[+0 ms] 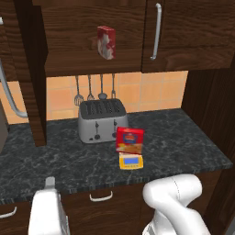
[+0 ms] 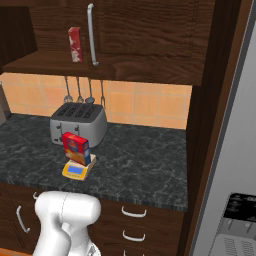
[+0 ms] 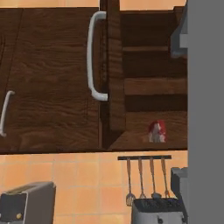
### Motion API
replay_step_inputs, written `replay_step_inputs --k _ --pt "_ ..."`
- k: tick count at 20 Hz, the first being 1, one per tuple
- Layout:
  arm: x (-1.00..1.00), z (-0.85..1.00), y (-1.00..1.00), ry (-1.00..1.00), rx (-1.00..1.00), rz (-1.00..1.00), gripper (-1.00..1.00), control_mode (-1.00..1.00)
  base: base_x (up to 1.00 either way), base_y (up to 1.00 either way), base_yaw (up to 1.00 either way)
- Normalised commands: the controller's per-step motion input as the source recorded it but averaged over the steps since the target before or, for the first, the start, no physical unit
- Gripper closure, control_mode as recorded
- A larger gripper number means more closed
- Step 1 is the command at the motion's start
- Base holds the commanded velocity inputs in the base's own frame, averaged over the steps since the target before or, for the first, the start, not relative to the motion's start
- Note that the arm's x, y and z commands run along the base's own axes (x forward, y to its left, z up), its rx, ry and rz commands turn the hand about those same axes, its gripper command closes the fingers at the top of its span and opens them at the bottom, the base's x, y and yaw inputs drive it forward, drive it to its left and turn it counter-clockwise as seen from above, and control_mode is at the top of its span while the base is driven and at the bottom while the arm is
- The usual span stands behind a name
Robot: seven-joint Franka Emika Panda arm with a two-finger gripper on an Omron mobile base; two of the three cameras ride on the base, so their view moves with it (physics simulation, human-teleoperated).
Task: Pick the boxed food and place it on the digital scale for weighing, and close the cabinet.
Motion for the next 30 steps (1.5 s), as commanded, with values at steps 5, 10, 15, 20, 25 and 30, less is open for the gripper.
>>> replay_step_inputs --k 5,10,15,20,25,30 --pt "0.43 -0.16 1.0 -0.01 0.1 -0.22 -1.0 -1.0 0.0 0.0 0.0" --pt "1.0 -0.25 0.95 0.01 0.04 -0.03 -1.0 -1.0 0.0 0.0 0.0" --pt "0.71 -0.16 0.71 -0.04 0.04 -0.18 -1.0 -1.0 0.0 0.0 0.0" --pt "0.61 0.1 -0.05 -0.02 0.07 -0.26 -1.0 -1.0 0.0 0.0 0.0" --pt "0.64 0.29 -0.72 0.13 0.1 -0.18 -1.0 -1.0 0.0 0.0 0.0" --pt "0.29 0.22 -1.0 0.18 0.06 -0.1 -1.0 -1.0 0.0 0.0 0.0"
